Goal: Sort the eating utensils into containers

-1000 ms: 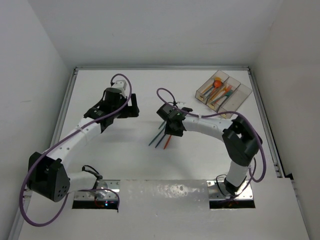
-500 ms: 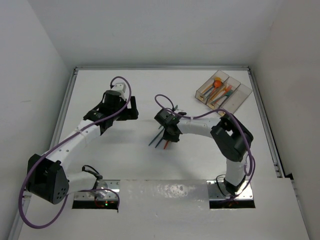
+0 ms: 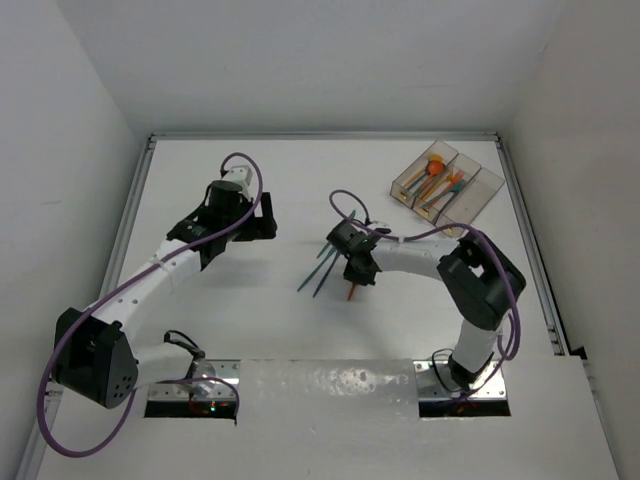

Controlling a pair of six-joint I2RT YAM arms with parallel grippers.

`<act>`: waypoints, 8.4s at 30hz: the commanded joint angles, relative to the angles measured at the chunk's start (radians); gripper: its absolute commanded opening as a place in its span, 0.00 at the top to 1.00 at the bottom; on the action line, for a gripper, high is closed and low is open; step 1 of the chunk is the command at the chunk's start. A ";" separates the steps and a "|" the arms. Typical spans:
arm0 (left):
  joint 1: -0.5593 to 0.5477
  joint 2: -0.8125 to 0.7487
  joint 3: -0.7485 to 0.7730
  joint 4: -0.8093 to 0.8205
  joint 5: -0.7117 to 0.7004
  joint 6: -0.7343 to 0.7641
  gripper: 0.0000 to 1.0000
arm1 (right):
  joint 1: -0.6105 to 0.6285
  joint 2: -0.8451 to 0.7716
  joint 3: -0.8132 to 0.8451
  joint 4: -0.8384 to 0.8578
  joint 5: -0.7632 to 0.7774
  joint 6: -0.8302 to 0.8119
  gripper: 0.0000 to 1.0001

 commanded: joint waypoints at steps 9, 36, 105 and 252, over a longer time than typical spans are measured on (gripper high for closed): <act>0.007 -0.008 -0.005 0.051 0.026 -0.010 0.11 | -0.285 -0.343 -0.068 0.010 0.168 -0.358 1.00; 0.007 0.061 0.010 0.048 0.012 -0.001 0.11 | -0.923 0.180 0.549 -0.002 -0.029 -0.570 1.00; 0.011 0.008 0.012 0.038 -0.012 -0.019 0.11 | -0.038 0.054 0.061 -0.077 -0.044 0.029 1.00; 0.022 0.017 -0.028 0.115 0.050 0.036 0.11 | -0.942 0.206 0.544 -0.013 -0.033 -0.581 0.97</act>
